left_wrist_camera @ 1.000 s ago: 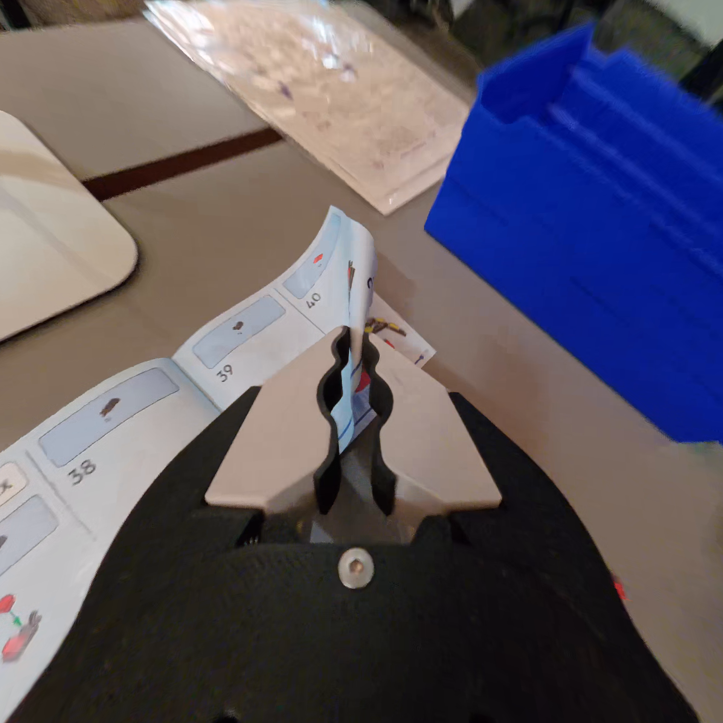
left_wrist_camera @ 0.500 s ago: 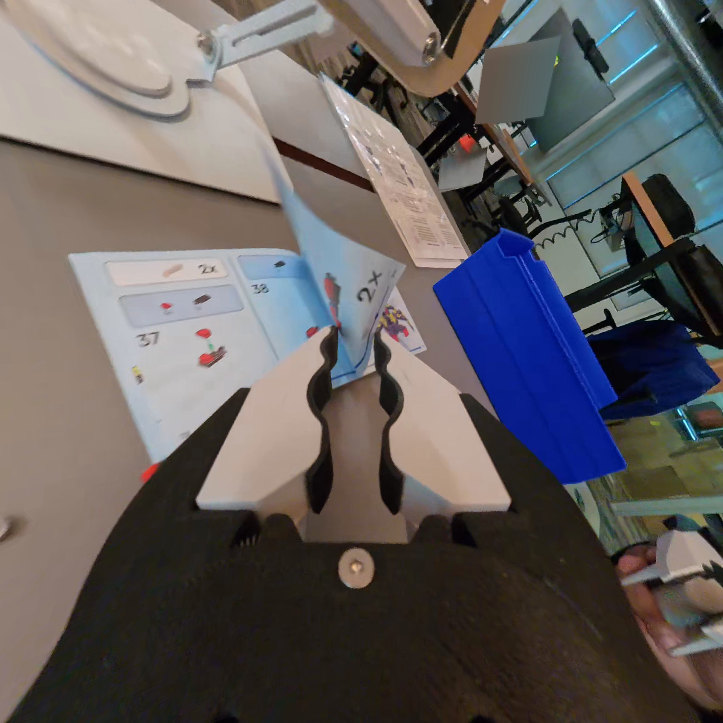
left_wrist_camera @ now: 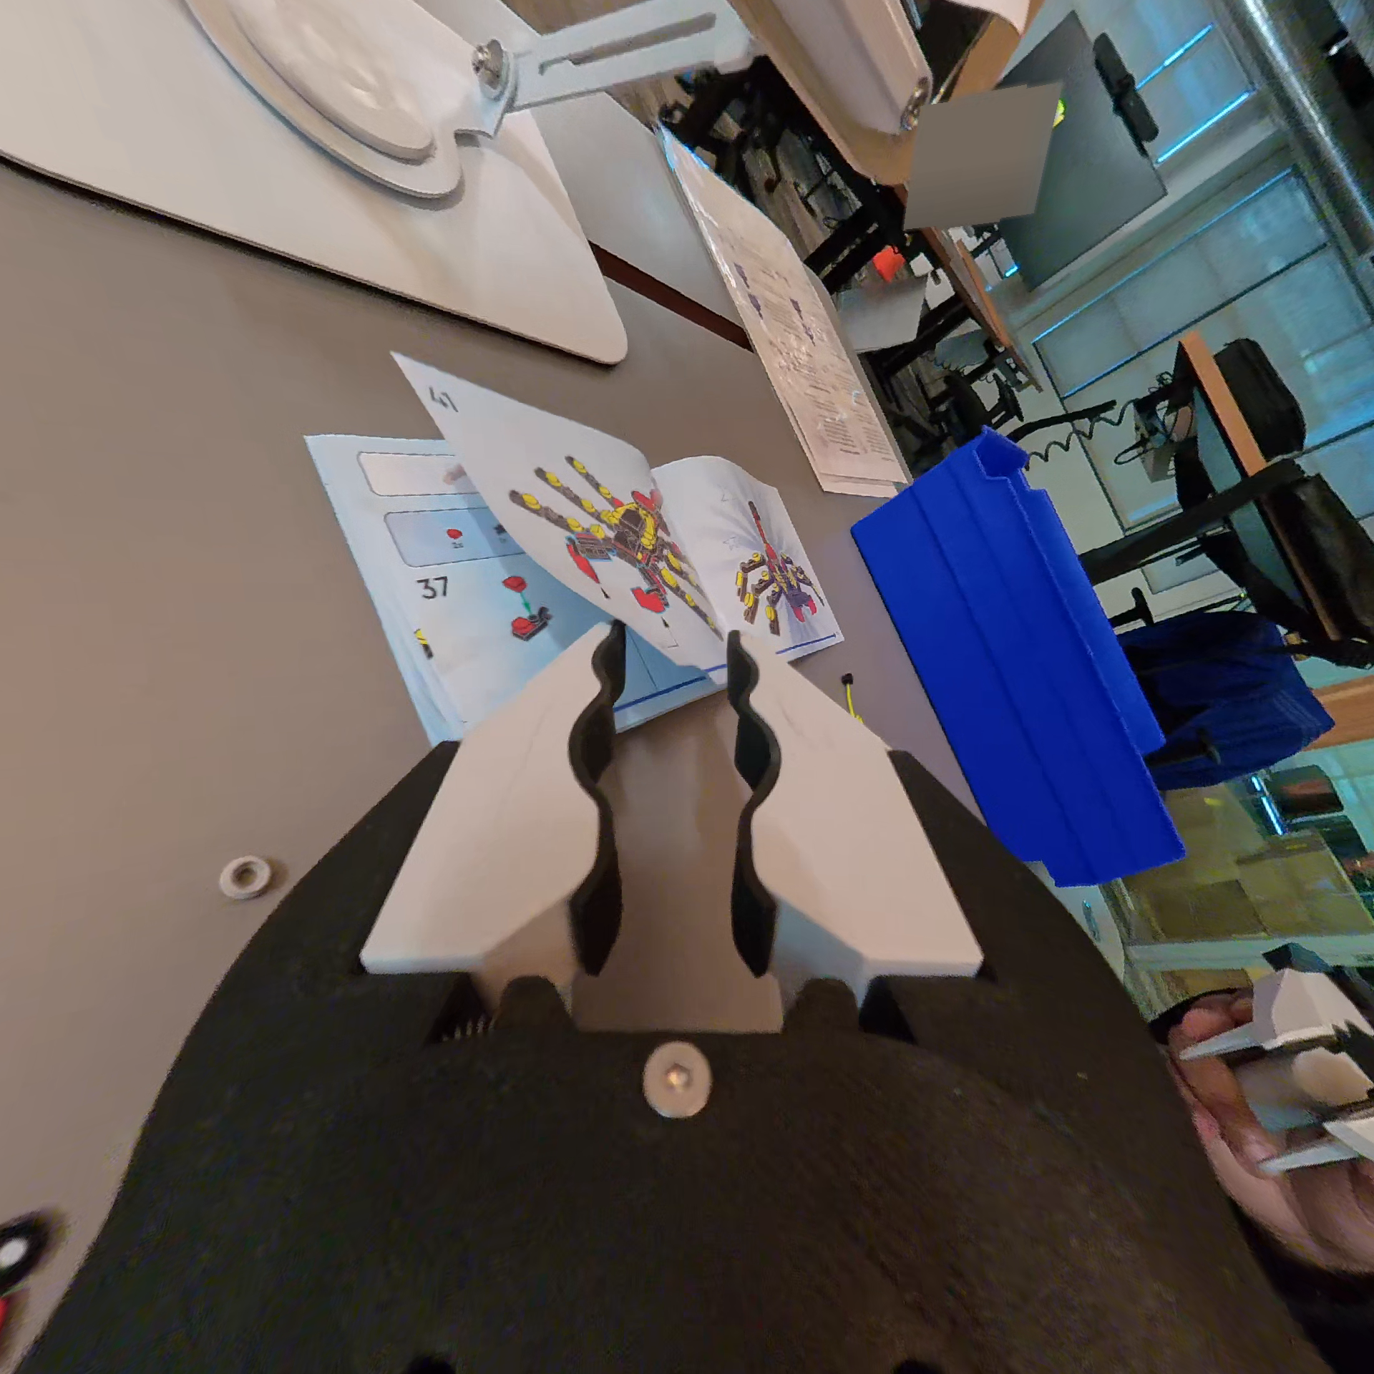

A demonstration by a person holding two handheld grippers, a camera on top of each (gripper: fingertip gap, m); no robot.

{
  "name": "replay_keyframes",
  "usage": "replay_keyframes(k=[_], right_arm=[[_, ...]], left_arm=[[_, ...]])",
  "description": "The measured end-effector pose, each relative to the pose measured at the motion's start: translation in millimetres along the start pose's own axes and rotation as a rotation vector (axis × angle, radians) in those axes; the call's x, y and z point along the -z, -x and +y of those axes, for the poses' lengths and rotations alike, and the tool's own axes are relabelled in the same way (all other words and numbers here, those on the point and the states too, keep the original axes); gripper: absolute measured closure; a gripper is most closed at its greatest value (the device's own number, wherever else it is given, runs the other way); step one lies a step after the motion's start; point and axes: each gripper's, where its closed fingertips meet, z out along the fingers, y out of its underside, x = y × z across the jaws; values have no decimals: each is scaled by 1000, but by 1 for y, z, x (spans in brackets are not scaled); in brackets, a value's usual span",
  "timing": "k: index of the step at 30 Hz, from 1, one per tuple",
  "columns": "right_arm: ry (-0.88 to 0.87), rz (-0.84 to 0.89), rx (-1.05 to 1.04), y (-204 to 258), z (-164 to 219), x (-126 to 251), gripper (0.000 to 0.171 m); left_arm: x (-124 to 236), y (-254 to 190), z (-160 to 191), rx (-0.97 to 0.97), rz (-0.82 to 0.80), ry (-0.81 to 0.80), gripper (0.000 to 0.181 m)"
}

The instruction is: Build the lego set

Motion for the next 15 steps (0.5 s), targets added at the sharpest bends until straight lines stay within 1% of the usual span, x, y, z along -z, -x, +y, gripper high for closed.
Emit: replay_keyframes(k=[7, 15], right_arm=[[-6, -3, -9, -1, -1, 1, 157], [-9, -3, -17, -2, -1, 1, 157]], left_arm=[[8, 9, -8, 15, -11, -18, 181], [9, 13, -7, 31, -9, -8, 181]])
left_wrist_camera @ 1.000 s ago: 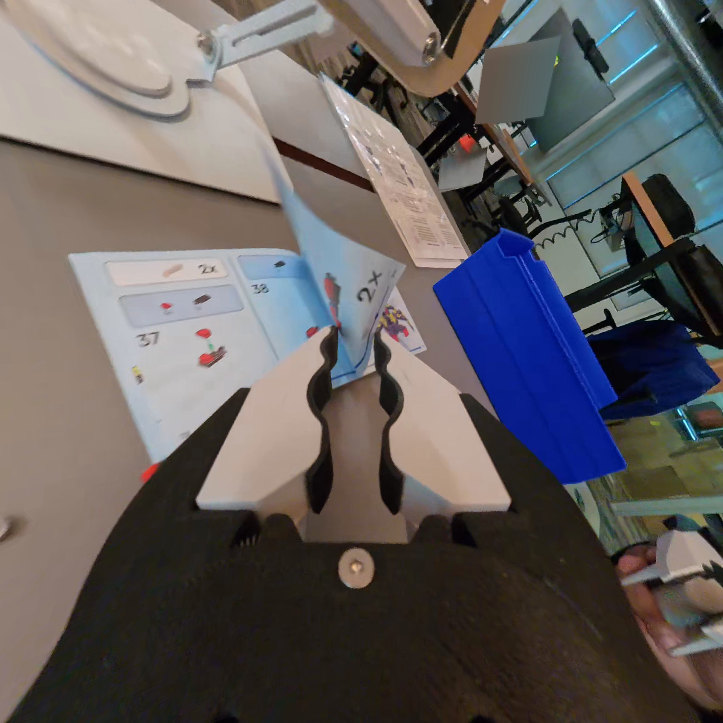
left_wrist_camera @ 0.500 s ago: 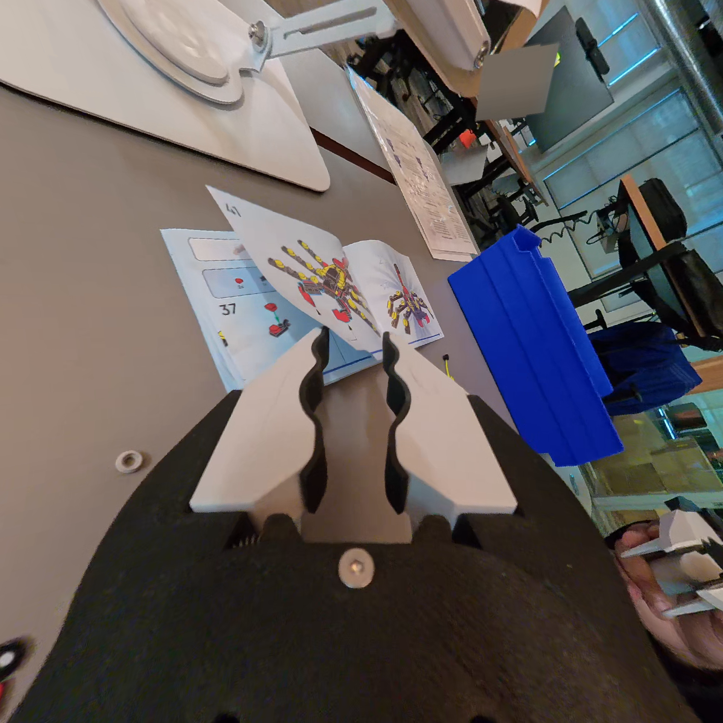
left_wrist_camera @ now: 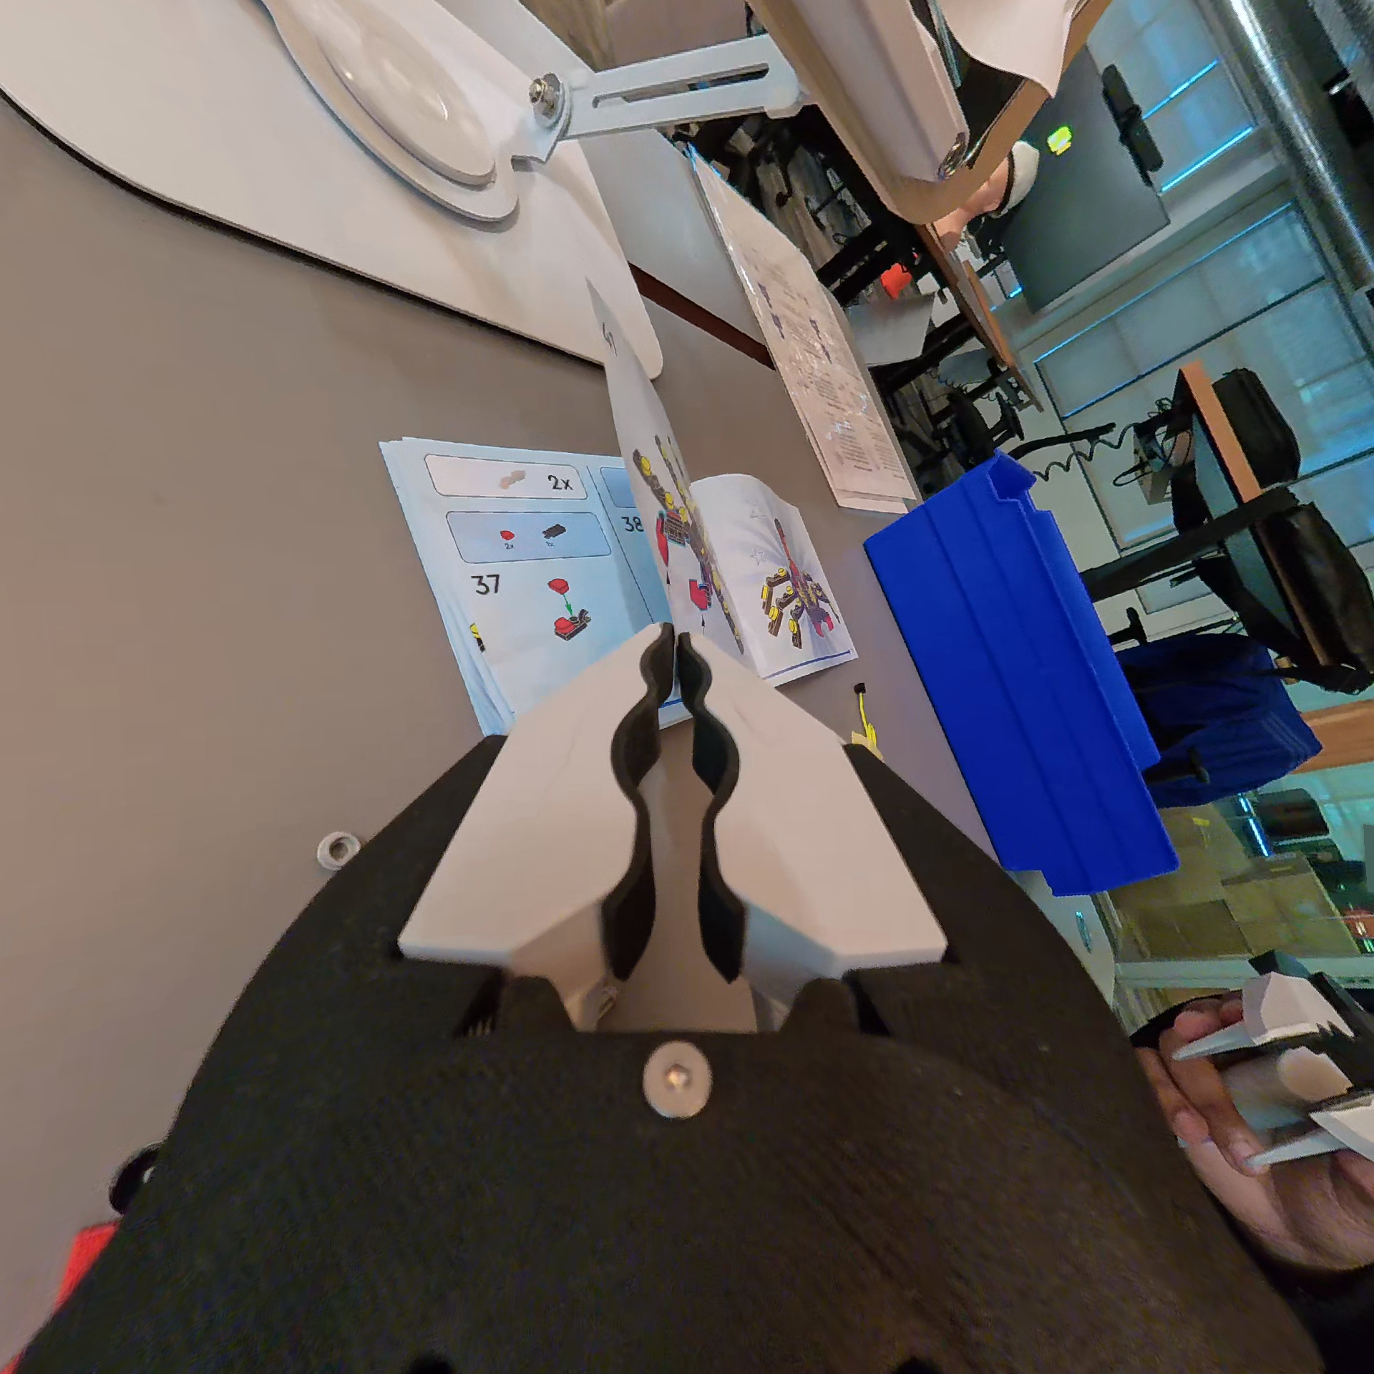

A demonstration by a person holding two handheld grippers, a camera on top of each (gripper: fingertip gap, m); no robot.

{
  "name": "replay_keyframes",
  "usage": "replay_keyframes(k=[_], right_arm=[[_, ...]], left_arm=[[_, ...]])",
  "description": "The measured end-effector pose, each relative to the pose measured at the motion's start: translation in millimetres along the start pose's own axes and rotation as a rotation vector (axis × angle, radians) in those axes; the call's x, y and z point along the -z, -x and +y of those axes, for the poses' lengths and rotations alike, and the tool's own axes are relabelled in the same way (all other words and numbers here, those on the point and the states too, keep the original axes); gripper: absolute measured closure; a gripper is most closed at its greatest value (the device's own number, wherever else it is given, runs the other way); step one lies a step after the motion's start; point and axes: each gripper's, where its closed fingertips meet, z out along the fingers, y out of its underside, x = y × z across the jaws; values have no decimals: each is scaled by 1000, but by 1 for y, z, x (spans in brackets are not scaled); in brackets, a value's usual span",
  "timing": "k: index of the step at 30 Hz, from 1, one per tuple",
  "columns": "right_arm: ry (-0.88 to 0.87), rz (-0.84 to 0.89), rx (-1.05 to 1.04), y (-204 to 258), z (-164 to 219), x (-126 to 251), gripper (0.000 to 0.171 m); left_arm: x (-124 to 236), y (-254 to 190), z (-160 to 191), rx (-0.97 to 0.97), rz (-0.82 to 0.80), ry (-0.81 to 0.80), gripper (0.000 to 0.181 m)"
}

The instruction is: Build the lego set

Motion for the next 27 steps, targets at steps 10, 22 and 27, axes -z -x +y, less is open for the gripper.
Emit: replay_keyframes(k=[10, 22, 27], right_arm=[[-3, -1, -7, -1, 0, 0, 157], [0, 0, -1, 0, 0, -1, 157], [0, 1, 1, 0, 0, 0, 157]], left_arm=[[1, 0, 0, -8, -4, 3, 181], [5, 6, -6, -21, -41, -8, 173], [13, 11, -15, -35, -75, -43, 168]])
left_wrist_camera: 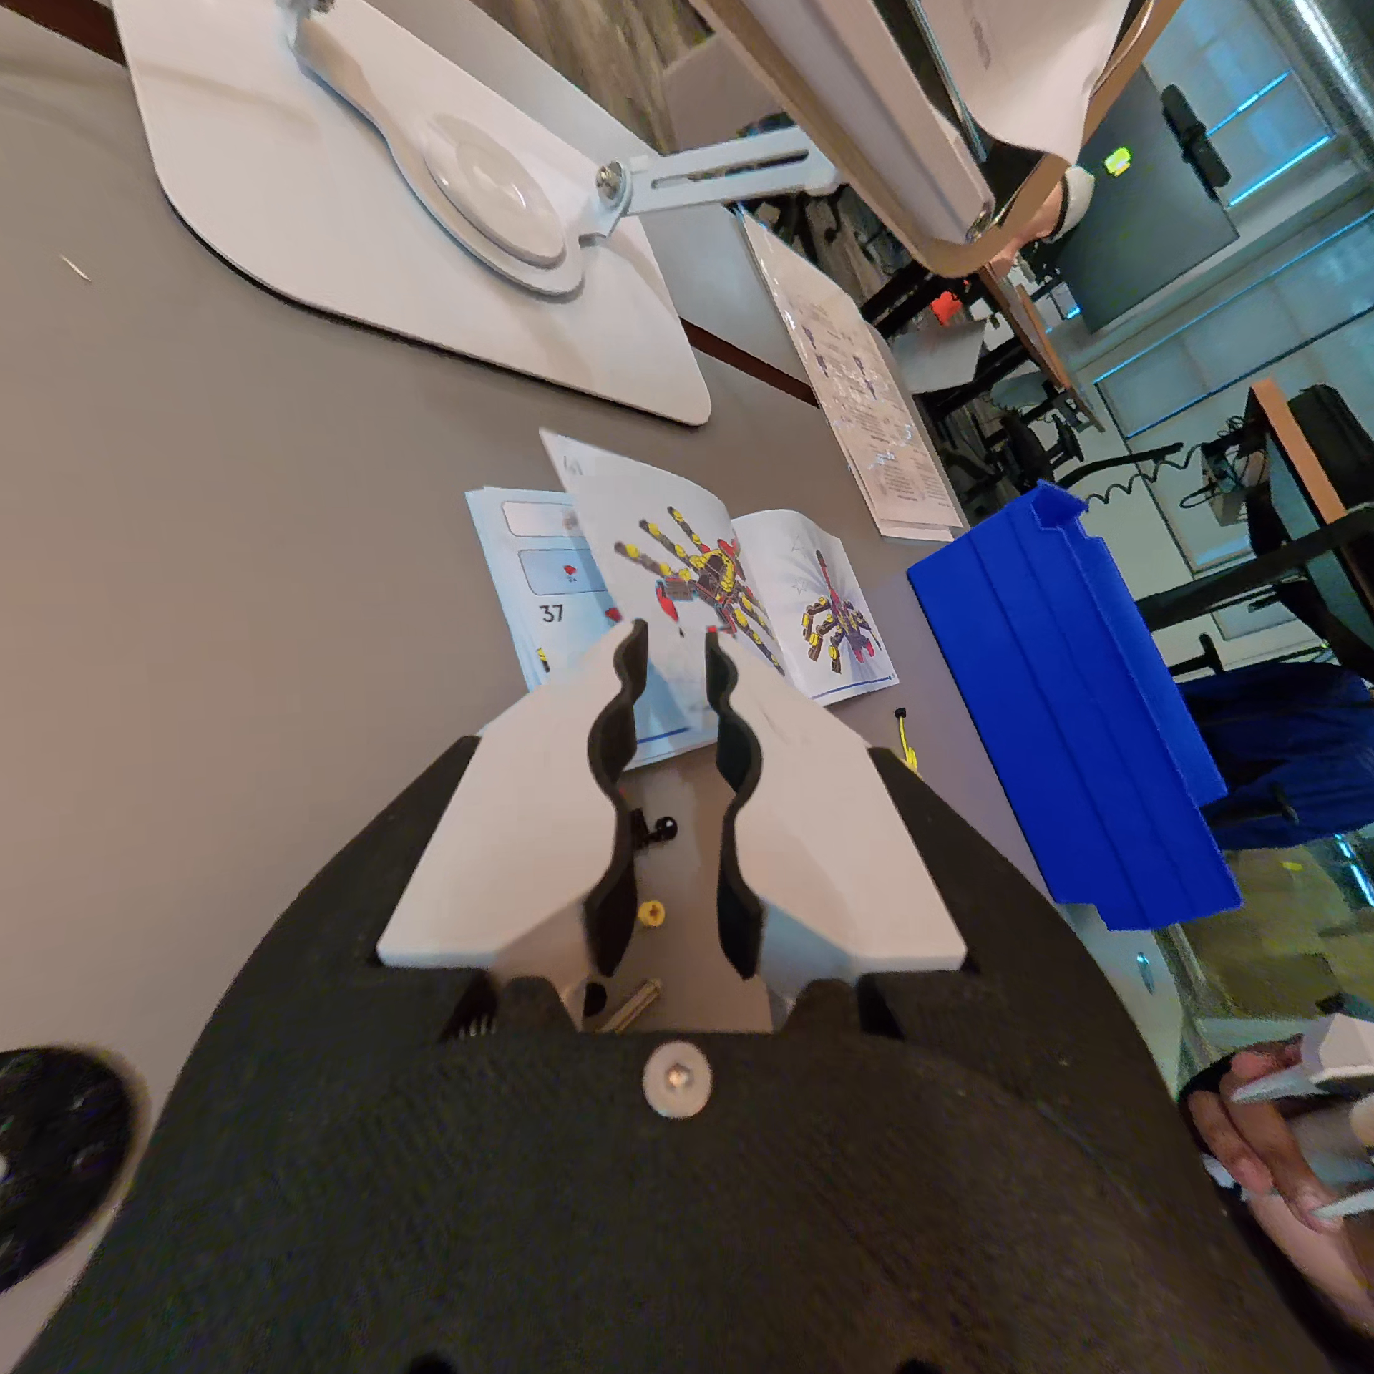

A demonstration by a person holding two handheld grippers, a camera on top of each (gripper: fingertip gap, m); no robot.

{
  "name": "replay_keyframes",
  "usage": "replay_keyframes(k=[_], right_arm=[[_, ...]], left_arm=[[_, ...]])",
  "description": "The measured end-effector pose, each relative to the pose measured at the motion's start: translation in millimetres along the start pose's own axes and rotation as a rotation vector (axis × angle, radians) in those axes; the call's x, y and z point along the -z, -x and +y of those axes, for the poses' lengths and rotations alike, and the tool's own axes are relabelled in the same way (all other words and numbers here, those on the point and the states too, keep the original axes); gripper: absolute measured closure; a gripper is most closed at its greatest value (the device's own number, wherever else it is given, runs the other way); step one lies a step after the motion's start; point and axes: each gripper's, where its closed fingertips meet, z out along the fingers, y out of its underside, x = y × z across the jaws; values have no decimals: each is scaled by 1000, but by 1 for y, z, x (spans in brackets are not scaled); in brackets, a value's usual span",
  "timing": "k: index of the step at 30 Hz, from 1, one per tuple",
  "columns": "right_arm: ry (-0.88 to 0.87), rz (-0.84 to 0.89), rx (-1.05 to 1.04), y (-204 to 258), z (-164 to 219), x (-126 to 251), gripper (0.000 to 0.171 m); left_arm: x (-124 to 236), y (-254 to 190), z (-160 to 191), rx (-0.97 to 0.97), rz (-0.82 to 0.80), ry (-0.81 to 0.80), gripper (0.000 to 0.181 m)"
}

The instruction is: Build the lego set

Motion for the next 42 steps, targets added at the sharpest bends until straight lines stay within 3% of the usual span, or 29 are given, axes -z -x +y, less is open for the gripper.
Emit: replay_keyframes(k=[6, 11, 15, 19, 31, 42], right_arm=[[3, 3, 6, 0, 0, 0, 157], [8, 13, 18, -2, 1, -1, 157], [30, 8, 32, 1, 6, -5, 157], [60, 14, 76, 5, 11, -8, 158], [136, 82, 241, 8, 20, -10, 160], [177, 255, 263, -32, 18, 9, 157]], left_arm=[[17, -2, -4, -55, -29, -23, 165], [51, -32, 19, -169, 10, -2, 164], [83, -33, 38, -351, -71, -16, 164], [102, -31, 58, -397, -78, -4, 160], [98, -50, 82, -487, 21, 62, 157], [92, -48, 91, -503, 14, 94, 157]])
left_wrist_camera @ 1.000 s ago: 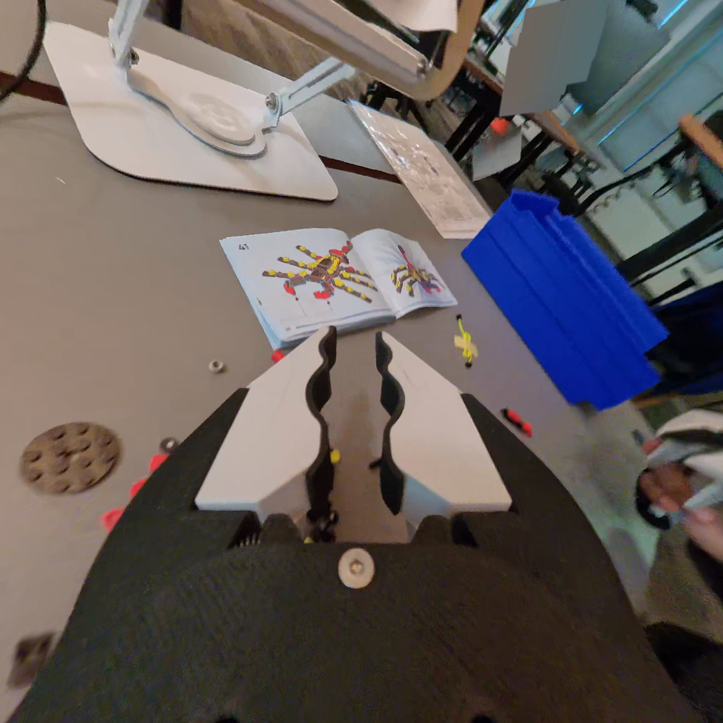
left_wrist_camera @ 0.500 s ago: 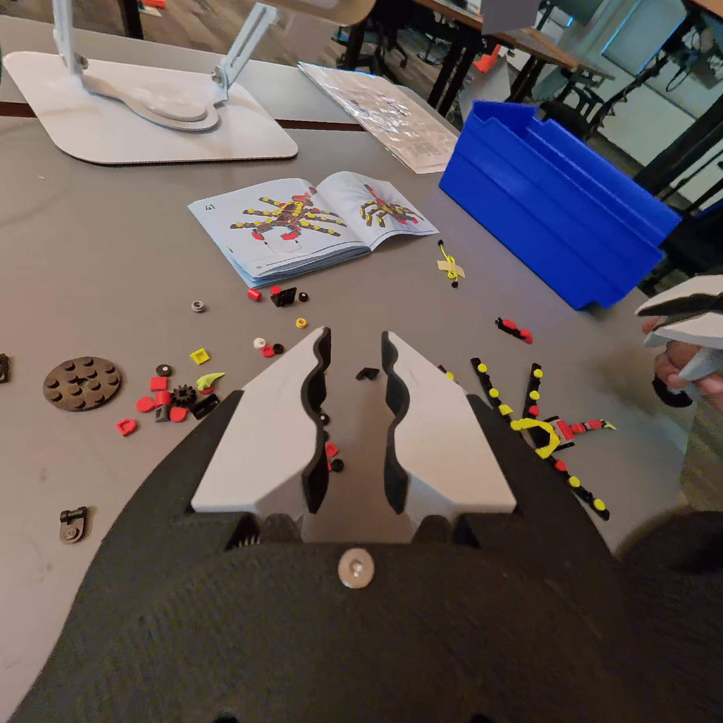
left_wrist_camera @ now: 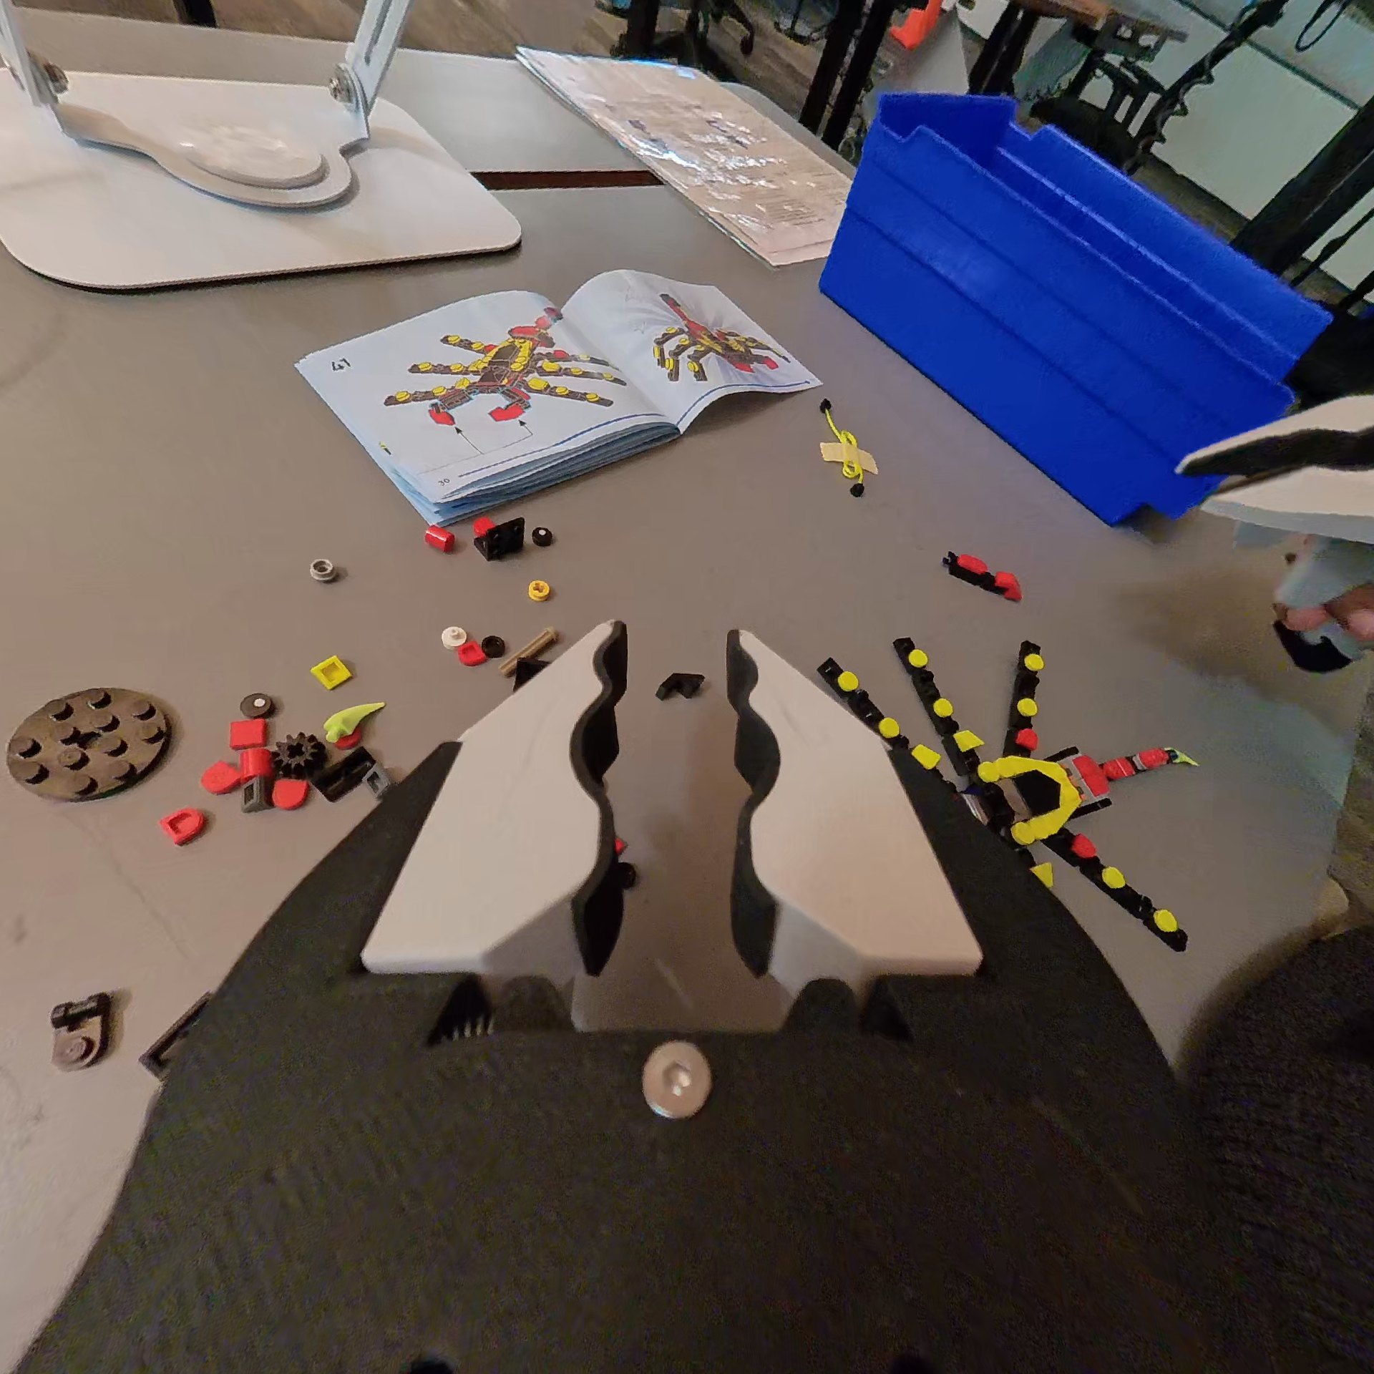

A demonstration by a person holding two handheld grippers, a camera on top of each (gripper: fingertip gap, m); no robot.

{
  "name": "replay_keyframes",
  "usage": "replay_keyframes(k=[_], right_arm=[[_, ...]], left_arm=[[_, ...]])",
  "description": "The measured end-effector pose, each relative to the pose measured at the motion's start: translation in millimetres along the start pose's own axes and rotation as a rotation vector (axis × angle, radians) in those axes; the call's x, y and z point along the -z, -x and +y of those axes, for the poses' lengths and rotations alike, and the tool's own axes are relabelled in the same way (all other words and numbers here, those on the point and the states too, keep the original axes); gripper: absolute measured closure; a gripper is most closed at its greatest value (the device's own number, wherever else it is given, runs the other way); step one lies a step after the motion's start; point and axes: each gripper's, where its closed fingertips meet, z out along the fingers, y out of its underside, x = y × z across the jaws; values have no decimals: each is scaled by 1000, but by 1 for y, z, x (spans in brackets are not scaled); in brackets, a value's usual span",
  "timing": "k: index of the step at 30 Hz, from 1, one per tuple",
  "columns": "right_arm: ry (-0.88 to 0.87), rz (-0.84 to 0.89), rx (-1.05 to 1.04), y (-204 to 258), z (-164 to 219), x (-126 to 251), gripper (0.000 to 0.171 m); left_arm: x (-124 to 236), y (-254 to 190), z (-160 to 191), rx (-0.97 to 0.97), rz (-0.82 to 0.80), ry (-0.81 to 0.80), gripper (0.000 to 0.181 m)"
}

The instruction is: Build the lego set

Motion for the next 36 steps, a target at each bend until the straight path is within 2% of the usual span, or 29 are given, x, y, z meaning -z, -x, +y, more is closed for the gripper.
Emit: replay_keyframes(k=[3, 7, 12, 16, 25, 31, 36], right_arm=[[67, 84, 15, -22, 14, 4, 156], [132, 67, -64, -26, 30, 0, 151], [313, 70, -45, -27, 64, -8, 146], [417, 59, -43, -28, 81, -7, 150], [474, 22, -96, -24, 94, -22, 161], [455, -13, -92, -13, 88, -36, 161], [431, -125, -126, 9, 80, -54, 155]], left_arm=[[-2, 1, 3, 0, 1, 12, 157], [-5, 3, 6, 14, 4, 22, 157], [-6, 2, 8, 35, 17, 25, 157], [-8, -2, 9, 32, 28, 30, 157], [-9, -14, 11, 66, 92, 38, 156], [-8, -26, 10, 66, 130, 37, 156], [-6, -31, 11, 61, 147, 35, 156]])
